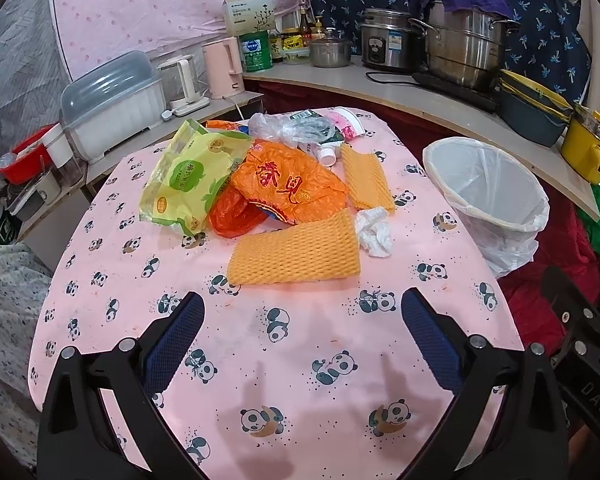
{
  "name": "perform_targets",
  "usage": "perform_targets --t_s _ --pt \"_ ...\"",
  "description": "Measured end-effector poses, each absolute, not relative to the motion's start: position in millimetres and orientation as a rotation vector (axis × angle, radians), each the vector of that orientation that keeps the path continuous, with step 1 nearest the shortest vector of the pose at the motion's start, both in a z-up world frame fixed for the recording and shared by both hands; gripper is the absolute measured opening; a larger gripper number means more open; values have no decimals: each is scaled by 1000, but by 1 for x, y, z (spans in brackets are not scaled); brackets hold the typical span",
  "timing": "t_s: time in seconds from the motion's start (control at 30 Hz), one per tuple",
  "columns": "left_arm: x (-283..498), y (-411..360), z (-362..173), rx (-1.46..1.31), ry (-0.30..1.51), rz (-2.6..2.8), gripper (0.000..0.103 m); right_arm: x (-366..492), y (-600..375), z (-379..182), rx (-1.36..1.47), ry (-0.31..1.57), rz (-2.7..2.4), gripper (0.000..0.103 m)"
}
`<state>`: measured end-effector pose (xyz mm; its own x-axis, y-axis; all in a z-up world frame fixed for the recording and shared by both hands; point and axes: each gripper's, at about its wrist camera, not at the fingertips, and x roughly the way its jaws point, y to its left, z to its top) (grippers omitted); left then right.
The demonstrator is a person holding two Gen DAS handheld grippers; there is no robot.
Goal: Collect trash
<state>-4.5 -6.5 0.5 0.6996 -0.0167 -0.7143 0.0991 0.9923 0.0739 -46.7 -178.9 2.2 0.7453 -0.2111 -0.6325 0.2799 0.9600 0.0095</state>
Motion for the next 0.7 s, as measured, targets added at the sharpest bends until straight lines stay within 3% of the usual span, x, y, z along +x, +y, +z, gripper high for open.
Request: perform_targets --t_s 0.7 --pt "-2 -8 -1 98 804 -79 94 -45 -178 2 99 684 -268 96"
